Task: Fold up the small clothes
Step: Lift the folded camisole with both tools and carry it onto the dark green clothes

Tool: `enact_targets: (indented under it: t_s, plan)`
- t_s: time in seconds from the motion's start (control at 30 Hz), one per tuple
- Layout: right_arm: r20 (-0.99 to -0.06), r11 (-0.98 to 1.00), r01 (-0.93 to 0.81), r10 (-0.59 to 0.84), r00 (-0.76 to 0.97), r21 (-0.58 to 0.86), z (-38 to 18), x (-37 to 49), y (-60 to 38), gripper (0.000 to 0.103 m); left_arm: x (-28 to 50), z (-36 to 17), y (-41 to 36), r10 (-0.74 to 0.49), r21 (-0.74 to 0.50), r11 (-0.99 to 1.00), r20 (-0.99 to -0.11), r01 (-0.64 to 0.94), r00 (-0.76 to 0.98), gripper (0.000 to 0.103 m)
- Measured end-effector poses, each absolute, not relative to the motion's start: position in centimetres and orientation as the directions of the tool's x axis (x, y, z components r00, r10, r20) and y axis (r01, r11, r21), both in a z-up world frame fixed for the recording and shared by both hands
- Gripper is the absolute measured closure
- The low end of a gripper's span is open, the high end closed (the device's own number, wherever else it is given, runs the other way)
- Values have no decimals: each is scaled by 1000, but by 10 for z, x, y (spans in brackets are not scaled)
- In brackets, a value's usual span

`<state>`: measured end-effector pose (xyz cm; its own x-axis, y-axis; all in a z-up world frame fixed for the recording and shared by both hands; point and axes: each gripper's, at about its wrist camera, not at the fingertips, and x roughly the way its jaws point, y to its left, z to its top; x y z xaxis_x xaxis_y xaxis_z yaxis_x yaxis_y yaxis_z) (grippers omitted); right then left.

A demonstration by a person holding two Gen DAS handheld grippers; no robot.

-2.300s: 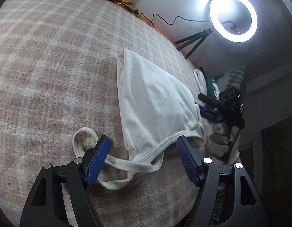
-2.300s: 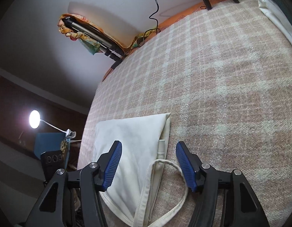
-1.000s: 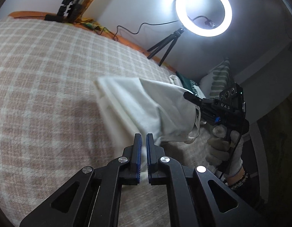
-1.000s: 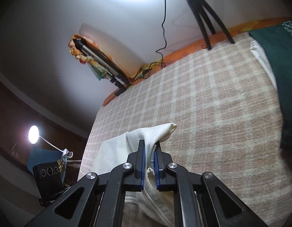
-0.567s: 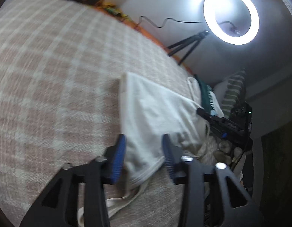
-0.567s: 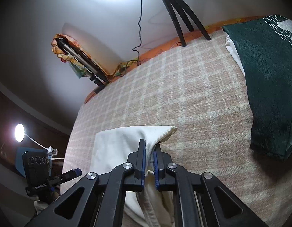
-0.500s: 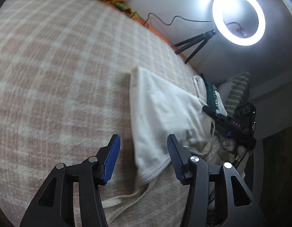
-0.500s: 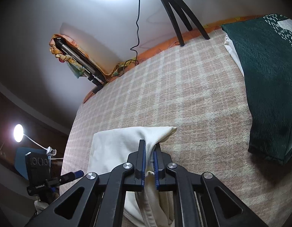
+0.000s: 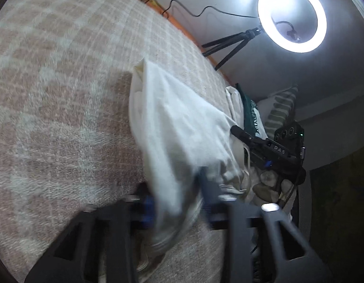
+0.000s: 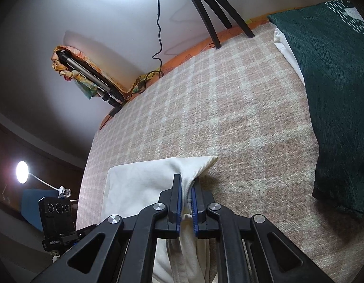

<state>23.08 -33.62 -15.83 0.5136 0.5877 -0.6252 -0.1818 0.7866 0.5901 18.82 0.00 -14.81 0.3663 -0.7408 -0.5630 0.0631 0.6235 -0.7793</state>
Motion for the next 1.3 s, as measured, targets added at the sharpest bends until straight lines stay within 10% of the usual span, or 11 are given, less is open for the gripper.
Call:
enact_targets:
  t_s: [1.3]
  plan:
    - [-456,838,-138,417,786,529,-42,166,-487,98,234,-36,-194,-806,-676,591,-487,440,335,94]
